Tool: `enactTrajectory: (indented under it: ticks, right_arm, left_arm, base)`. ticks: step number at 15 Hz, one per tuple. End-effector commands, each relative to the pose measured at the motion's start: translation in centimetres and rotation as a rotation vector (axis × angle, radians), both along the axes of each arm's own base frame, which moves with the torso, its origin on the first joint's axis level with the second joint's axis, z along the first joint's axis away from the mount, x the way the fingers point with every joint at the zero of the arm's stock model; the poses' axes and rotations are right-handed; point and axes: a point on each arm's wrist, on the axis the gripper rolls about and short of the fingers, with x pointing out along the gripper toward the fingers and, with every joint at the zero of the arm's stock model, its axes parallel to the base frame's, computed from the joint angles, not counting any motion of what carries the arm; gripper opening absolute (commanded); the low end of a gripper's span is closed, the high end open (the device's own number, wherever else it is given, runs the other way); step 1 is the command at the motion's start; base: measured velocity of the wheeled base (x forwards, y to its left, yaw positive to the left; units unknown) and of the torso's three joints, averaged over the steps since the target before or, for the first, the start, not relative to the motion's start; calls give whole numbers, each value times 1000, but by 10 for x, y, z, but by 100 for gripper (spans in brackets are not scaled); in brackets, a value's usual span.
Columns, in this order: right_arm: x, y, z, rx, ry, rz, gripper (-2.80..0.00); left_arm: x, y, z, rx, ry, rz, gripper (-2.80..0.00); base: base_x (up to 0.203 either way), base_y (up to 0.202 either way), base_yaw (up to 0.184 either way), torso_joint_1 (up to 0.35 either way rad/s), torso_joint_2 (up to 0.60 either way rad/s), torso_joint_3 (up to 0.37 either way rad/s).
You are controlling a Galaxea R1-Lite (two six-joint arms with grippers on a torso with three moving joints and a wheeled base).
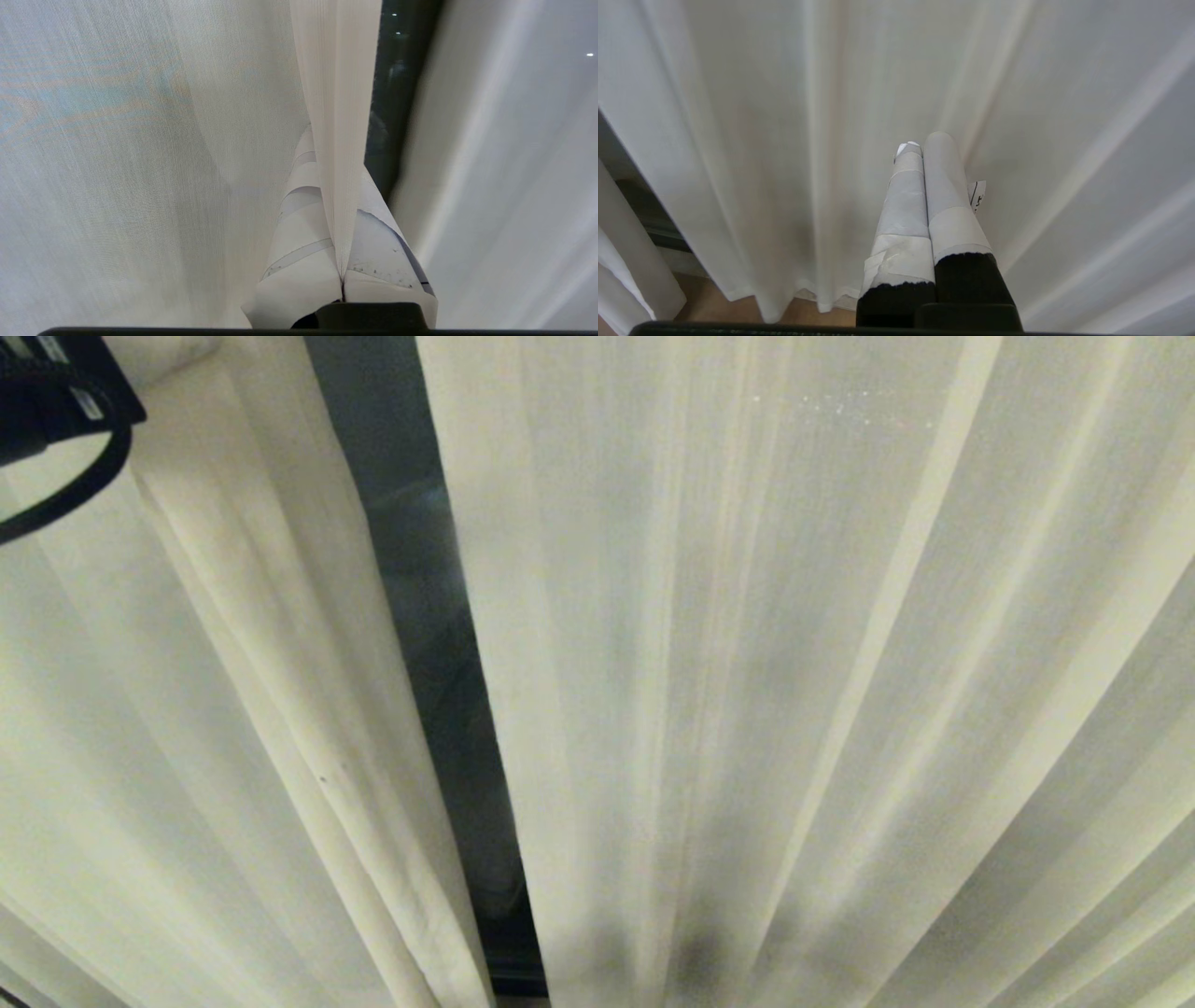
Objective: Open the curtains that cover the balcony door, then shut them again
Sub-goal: Close the inner curtains on both sides
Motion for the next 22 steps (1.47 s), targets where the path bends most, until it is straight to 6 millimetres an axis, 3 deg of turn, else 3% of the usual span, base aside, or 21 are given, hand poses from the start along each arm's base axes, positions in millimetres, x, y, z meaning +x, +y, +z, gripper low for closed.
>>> enactTrajectory:
  ticks: [1, 22]
  right_arm:
    - [0, 0, 0, -1, 2, 2, -280]
    - [0, 0, 0, -1, 2, 2, -280]
  left_arm:
    - [0, -2, 0, -1, -1, -10, -280]
    - [-1, -3, -2, 0, 5, -14, -280]
  base:
    - [0, -190, 1, 1, 2, 0]
    - [0, -189, 1, 3, 3, 3]
